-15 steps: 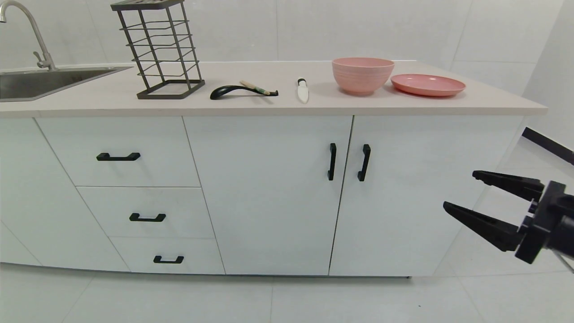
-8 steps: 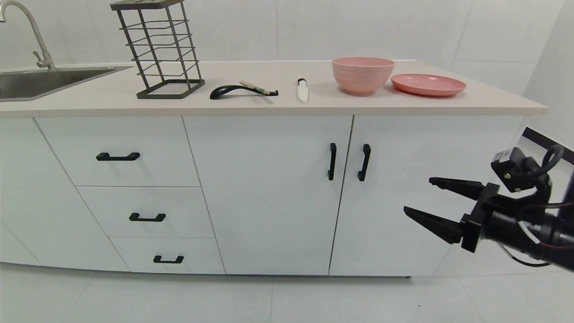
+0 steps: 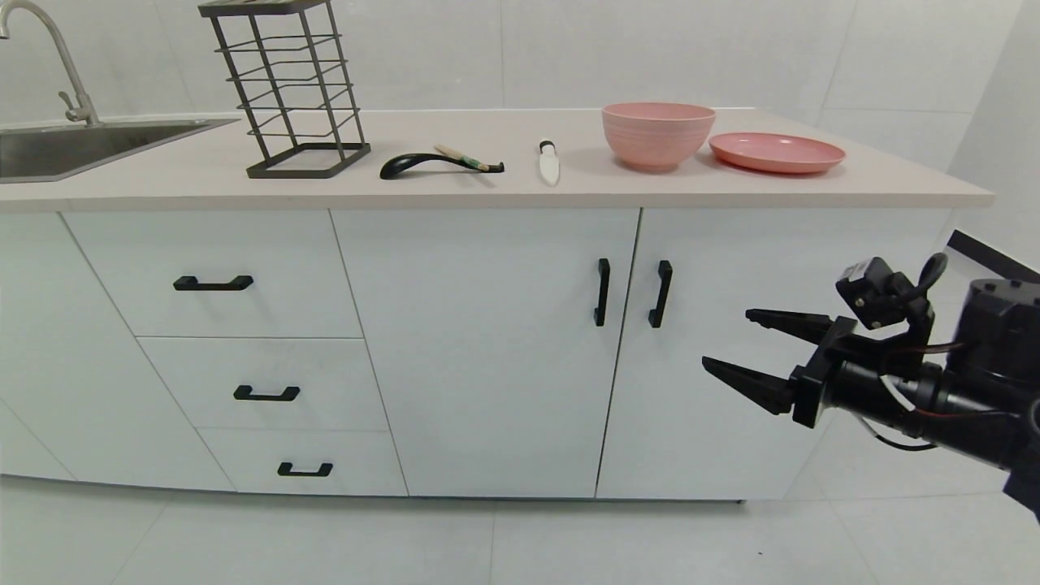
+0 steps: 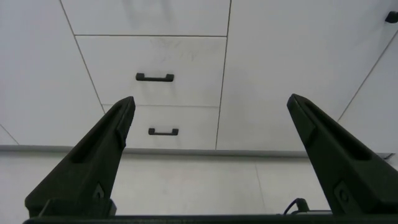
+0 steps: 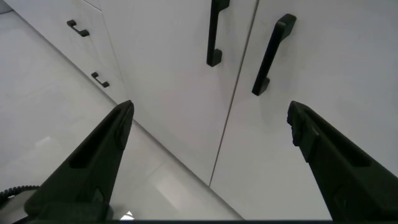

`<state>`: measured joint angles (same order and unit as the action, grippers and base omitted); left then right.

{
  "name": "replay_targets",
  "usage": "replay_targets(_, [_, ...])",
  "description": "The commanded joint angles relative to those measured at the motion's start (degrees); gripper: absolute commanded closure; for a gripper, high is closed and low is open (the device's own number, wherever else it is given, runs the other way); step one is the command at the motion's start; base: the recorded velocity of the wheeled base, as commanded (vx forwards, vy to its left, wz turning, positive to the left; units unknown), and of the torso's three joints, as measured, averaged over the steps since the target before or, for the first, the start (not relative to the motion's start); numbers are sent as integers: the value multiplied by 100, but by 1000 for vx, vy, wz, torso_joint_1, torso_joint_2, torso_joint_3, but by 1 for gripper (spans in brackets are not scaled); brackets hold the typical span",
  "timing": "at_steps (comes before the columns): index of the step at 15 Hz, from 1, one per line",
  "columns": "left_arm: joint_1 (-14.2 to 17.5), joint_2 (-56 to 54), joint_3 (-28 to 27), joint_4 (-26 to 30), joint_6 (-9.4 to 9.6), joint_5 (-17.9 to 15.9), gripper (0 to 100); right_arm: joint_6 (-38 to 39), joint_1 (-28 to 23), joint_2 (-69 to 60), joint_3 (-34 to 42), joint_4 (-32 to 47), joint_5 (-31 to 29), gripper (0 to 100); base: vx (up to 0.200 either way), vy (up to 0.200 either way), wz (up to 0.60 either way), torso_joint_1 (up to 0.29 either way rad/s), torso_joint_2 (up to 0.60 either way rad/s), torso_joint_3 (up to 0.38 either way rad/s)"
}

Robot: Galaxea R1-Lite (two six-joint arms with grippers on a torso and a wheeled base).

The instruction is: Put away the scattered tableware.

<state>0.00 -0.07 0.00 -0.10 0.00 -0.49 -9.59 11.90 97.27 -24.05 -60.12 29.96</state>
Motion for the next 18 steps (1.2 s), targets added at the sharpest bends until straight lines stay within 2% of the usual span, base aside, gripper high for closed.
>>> replay_targets(1, [0, 7, 0, -8, 9, -13, 0, -43, 23, 328, -240, -17, 1, 0, 0, 0, 0, 0, 0, 0])
replay_targets(2, [0, 7, 0, -8, 26, -13, 0, -43, 76, 381, -249, -52, 1, 0, 0, 0, 0, 0, 0, 0])
replay_targets(3, [-9, 7, 0, -8, 62, -171, 0, -16, 348, 512, -249, -210, -8, 0, 0, 0, 0, 0, 0, 0])
replay_targets(4, [0, 7, 0, -17, 158, -452, 0, -16, 401, 600, -249, -289, -8, 0, 0, 0, 0, 0, 0, 0])
replay_targets(5, [0, 7, 0, -69, 457, -654, 0, -25, 401, 723, -214, -404, 1, 0, 0, 0, 0, 0, 0, 0])
replay_targets(6, [0, 7, -185, -579, 483, -663, 0, -25, 375, 820, -170, -527, 1, 0, 0, 0, 0, 0, 0, 0])
replay_targets(7, [53, 139, -949, -1344, 387, -865, 0, -16, 357, 864, -100, -650, 1, 0, 0, 0, 0, 0, 0, 0])
replay_targets(8, [70, 245, -1107, -1379, 387, -944, 0, -16, 357, 864, -91, -667, 1, 0, 0, 0, 0, 0, 0, 0])
replay_targets(9, [141, 772, -1687, -1238, 404, -1445, 0, -16, 401, 864, -91, -685, 1, 0, 0, 0, 0, 0, 0, 0])
replay_targets(10, [97, 1097, -1679, -1089, 343, -1691, 0, -25, 454, 846, -65, -694, 1, 0, 0, 0, 0, 0, 0, 0])
replay_targets(11, [26, 1238, -1564, -1010, 272, -1735, 0, -16, 445, 846, -56, -694, 1, 0, 0, 0, 0, 0, 0, 0])
replay_targets(12, [-167, 1537, -1354, -975, 18, -1753, 0, -25, 427, 829, -12, -702, 1, 0, 0, 0, 0, 0, 0, 0])
replay_targets(13, [-316, 1827, -1257, -992, -158, -1762, 0, -34, 427, 785, 50, -702, 1, 0, 0, 0, 0, 0, 0, 0])
replay_targets(15, [-545, 2468, -1310, -1071, -176, -1762, 0, -34, 436, 653, 111, -702, 1, 0, 0, 0, 0, 0, 0, 0])
replay_targets(17, [-773, 3303, -1485, -1511, -114, -1762, 0, -43, 401, 583, 190, -702, 1, 0, 0, 0, 0, 0, 0, 0])
replay_targets(18, [-782, 3470, -1529, -1643, -105, -1762, 0, -43, 401, 565, 217, -702, 1, 0, 0, 0, 0, 0, 0, 0])
